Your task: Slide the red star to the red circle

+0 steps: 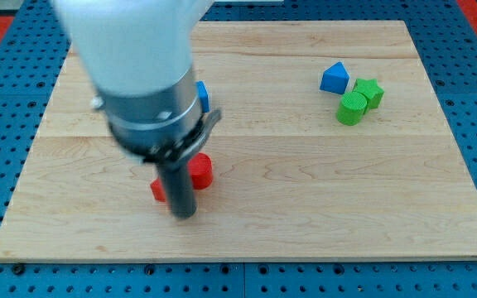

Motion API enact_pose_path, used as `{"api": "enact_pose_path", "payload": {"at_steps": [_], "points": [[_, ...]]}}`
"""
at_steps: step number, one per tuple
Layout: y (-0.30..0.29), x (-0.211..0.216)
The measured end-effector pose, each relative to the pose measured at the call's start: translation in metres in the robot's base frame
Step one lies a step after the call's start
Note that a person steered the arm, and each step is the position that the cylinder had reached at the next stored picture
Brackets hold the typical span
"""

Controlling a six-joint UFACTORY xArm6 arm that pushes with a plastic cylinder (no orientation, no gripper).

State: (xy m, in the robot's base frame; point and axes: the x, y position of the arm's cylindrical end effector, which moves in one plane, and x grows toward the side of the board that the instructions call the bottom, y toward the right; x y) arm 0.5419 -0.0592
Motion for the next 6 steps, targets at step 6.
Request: {"api": "enact_pose_path", "payload": {"at_steps": [6], "points": [[-0.041, -0.046]]}}
